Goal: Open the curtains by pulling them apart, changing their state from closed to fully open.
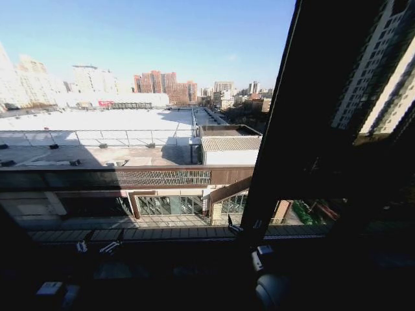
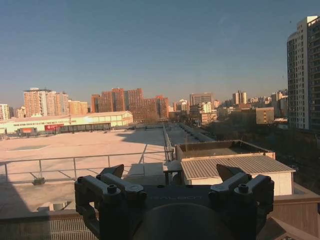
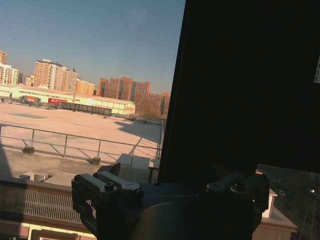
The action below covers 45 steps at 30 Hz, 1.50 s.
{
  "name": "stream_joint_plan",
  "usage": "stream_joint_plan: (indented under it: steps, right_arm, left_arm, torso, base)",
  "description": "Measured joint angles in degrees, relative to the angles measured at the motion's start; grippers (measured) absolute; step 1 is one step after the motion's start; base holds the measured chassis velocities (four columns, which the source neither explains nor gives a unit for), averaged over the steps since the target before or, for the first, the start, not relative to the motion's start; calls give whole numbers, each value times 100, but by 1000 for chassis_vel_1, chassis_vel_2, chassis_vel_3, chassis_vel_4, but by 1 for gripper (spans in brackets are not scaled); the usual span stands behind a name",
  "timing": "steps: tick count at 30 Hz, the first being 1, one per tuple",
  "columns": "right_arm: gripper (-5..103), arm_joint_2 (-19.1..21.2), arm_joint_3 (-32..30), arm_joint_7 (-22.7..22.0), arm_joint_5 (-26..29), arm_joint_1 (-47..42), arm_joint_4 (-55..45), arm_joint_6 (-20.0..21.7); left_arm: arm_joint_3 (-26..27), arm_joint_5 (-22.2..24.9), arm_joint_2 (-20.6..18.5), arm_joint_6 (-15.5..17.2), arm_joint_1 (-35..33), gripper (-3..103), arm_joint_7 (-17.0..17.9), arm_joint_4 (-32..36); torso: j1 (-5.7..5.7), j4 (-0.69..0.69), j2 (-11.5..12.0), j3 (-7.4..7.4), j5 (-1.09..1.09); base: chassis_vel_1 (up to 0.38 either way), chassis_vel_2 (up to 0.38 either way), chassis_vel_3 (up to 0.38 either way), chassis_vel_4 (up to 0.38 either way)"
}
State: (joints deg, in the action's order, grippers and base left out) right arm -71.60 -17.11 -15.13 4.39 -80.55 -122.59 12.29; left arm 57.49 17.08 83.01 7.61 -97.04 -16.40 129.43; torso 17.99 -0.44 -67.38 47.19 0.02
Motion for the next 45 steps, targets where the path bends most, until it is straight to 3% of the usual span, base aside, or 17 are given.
stream_joint_plan:
  steps: [33, 38, 45]
  right_arm:
    - [100, -26, -221, -211, 146, 42, 30, 98]
    - [100, -8, -232, -240, 192, 86, 90, 102]
    - [100, 1, -229, -266, 230, 137, 101, 116]
  left_arm:
    - [-265, -208, 64, 41, 131, 100, 33, -14]
    - [-339, -313, 133, 30, 137, 100, 34, -2]
    - [-336, -344, 150, 23, 114, 100, 35, 16]
  torso:
    - [1, 0, 0, 0, -3]
    - [3, 0, 2, 1, 3]
    - [-1, 1, 0, -1, -5]
  base:
    - [-333, -376, 331, 374]
    - [-166, -377, 146, 406]
    - [10, -371, -2, 358]
